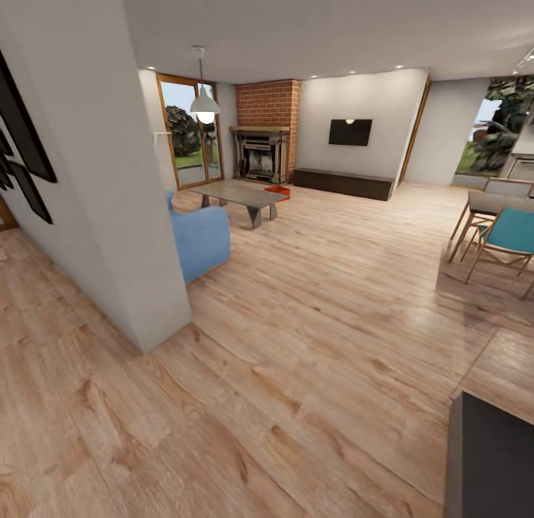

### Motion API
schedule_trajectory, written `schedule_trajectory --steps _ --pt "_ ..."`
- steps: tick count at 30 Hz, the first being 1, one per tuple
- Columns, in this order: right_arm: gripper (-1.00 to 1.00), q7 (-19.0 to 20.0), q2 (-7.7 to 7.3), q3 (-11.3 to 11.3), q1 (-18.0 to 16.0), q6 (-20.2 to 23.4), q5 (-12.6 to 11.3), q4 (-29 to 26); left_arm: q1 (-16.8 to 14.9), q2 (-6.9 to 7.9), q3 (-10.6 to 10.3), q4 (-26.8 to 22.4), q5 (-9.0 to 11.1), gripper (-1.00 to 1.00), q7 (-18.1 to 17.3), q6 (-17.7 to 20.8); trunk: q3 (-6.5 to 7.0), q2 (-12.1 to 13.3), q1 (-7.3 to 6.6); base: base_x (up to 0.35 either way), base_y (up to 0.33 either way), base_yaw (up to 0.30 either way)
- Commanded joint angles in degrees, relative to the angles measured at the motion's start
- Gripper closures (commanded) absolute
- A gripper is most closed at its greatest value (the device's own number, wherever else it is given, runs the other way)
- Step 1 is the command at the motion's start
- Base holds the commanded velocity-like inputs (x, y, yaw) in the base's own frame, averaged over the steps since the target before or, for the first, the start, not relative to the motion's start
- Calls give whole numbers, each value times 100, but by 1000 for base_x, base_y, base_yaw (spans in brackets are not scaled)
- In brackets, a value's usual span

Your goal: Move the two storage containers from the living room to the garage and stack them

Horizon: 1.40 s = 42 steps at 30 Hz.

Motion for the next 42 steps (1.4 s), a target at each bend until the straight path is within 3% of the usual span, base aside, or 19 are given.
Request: schedule_trajectory --steps 1,25,42 --pt "-100 -3 5 48 -6 -31 -51 18 -4 -1 21 6 37 -100 1 -23 -6 -3 3 323 0 0" --pt "-100 -3 5 53 -6 -34 -37 18 -4 -2 16 7 37 -100 1 -23 -6 -3 3 323 0 -4" --pt "-100 -3 5 48 -6 -35 -25 18 -4 -2 20 5 37 -100 1 -23 -6 -3 3 323 0 -239"
